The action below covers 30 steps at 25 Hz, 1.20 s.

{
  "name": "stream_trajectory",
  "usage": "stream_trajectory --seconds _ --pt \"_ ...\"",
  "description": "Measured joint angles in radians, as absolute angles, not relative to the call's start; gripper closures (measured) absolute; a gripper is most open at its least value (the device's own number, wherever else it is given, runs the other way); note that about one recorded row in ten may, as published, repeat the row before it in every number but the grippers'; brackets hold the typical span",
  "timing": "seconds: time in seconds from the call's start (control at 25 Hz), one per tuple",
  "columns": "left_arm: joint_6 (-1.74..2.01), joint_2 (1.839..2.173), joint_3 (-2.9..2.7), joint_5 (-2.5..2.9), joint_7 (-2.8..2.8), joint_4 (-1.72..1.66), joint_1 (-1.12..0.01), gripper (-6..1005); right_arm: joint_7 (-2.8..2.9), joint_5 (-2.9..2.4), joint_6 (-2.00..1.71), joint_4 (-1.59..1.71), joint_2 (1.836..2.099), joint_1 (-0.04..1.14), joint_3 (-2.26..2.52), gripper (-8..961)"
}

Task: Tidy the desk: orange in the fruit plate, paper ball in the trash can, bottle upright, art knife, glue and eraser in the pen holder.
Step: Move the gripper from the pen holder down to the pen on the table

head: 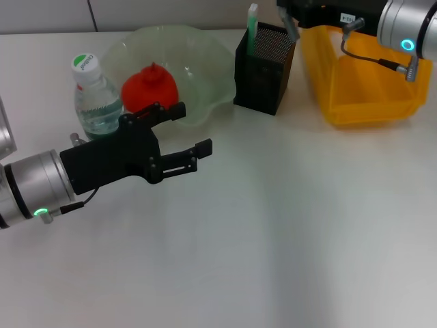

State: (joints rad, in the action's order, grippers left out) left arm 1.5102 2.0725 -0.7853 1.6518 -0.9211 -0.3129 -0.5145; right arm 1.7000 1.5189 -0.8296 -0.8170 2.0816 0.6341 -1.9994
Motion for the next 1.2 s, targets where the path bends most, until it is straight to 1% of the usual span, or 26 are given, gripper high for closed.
stream_trajectory --seconds 0.24,0.44,0.8,1.0,1.04,1.12,1.16,1.2 --pt "1.520 2.072 -0.790 1.652 -0.920 -0.312 -0.513 162 1.660 1.533 -0.777 -0.776 2.086 0.654 -1.971 861" --pt "1.523 2.072 -0.791 1.652 -0.920 -0.311 -0.511 162 1.647 1.559 -0.767 -0.775 2.087 0.654 -1.957 926" --pt "1.542 2.069 -0.783 1.650 -0.924 -0.314 -0.510 163 1.640 1.650 -0.816 -0.807 2.085 0.626 -1.968 915" --pt "1.543 2.068 -0.782 1.643 -0.927 -0.314 -0.509 163 1.650 1.688 -0.928 -0.819 2.081 0.605 -1.971 909" --pt "1.542 2.068 -0.782 1.642 -0.928 -0.314 -0.509 163 1.675 1.682 -0.991 -0.833 2.078 0.596 -1.975 908" --pt "1.542 2.068 -0.782 1.642 -0.928 -0.314 -0.509 163 1.699 1.671 -1.025 -0.848 2.073 0.589 -1.978 874" --pt "1.536 2.068 -0.778 1.639 -0.930 -0.313 -0.508 163 1.781 1.618 -1.096 -0.891 2.060 0.579 -1.983 857" --pt "1.536 2.068 -0.778 1.639 -0.930 -0.313 -0.508 163 1.781 1.618 -1.096 -0.891 2.060 0.579 -1.983 839"
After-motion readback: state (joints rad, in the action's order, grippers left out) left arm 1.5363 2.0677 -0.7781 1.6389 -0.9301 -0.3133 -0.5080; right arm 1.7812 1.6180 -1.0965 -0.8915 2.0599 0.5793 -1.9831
